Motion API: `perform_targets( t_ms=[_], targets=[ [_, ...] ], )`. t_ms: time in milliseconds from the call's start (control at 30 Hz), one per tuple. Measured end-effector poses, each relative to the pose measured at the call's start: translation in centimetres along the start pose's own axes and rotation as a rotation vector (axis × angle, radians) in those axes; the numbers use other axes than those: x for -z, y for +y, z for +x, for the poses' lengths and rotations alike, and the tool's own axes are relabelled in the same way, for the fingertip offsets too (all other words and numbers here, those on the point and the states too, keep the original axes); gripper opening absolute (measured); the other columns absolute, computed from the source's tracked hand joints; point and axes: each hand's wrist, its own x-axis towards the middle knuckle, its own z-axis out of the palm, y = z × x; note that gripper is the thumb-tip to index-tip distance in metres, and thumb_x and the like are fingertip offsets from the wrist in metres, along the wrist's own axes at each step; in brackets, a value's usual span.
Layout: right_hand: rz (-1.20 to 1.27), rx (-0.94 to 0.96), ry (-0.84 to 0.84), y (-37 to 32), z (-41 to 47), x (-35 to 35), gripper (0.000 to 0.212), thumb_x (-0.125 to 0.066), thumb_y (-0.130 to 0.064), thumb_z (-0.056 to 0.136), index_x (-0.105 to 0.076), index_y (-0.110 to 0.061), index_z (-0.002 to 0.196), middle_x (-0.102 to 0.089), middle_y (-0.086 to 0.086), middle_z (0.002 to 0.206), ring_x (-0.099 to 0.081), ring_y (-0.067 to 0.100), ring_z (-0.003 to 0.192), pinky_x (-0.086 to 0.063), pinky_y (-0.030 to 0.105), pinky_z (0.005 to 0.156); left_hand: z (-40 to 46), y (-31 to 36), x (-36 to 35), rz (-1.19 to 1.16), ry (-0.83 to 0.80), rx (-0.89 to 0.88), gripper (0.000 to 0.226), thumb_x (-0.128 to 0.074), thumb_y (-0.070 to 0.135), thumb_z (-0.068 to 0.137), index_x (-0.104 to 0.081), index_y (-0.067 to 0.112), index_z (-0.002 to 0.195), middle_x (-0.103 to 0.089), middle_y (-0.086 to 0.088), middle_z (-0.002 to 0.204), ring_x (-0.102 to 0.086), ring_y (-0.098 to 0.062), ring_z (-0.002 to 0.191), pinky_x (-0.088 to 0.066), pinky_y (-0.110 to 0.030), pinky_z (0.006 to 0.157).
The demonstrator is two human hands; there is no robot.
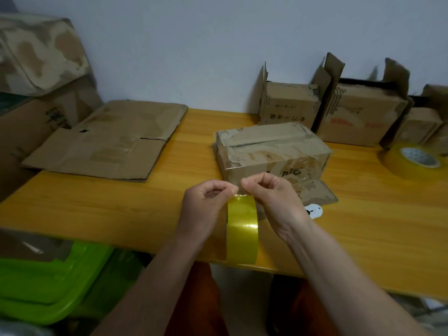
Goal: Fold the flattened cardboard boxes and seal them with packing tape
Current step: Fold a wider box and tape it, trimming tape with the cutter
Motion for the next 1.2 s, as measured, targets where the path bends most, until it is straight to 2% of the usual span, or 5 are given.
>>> perform_targets(
  t_ms=[267,467,833,1033,1200],
  targets=[
    [0.104,-0.136,0.108,-0.9,-0.9,-0.8,0.037,-0.063,-0.012,0.091,-0.049,-0.013,0.056,-0.050,0.003,0.049,-0.047,0.015,0.046,-0.039,0.027,0.049,-0.5,1.4,0.1,0.040,0.086,0.059,0.048,-0.082,0.014,0.074,-0.051,0.026,0.109,-0.072,0.009,0.071,-0.068,0.002,0.070,-0.047,-0.008,0.060],
    [0.051,-0.156,0.079,-1.3,-0.9,-0.5,0.049,-0.062,-0.011,0.091,-0.056,-0.015,0.042,-0.052,-0.001,0.042,-0.047,0.012,0.040,-0.037,0.019,0.041,-1.0,0.7,-0.1,0.300,0.017,-0.355,0.029,-0.074,0.005,0.081,-0.068,0.027,0.100,-0.066,0.009,0.073,-0.057,-0.003,0.062,-0.044,-0.012,0.059],
    [-0.077,-0.101,0.020,-1.3,-1.1,0.1,0.037,-0.064,-0.013,0.090,-0.053,-0.015,0.054,-0.053,0.000,0.050,-0.050,0.012,0.050,-0.042,0.026,0.057,-0.8,0.9,-0.3,0.586,0.119,-0.530,0.009,-0.080,0.010,0.074,-0.078,0.014,0.082,-0.060,0.012,0.073,-0.045,0.004,0.063,-0.044,-0.025,0.063],
    [0.001,0.043,0.150,-1.8,-1.7,1.4,0.045,-0.054,-0.004,0.095,-0.045,-0.037,0.124,-0.066,0.012,0.085,-0.064,0.021,0.073,-0.057,0.035,0.076,-0.7,0.1,-0.7,0.503,0.169,-0.385,0.006,-0.077,0.011,0.079,-0.071,0.009,0.081,-0.044,0.003,0.102,-0.049,-0.011,0.096,-0.054,-0.037,0.080],
    [-0.548,0.325,0.136,-1.6,-2.1,1.4,0.026,-0.071,-0.013,0.084,-0.069,-0.020,0.109,-0.067,0.000,0.102,-0.063,0.012,0.091,-0.053,0.033,0.087,-0.7,-0.1,-0.9,0.467,0.183,-0.414,0.006,-0.076,0.006,0.079,-0.069,0.006,0.080,-0.048,0.002,0.098,-0.046,0.005,0.089,-0.057,-0.041,0.074]
  ],
)
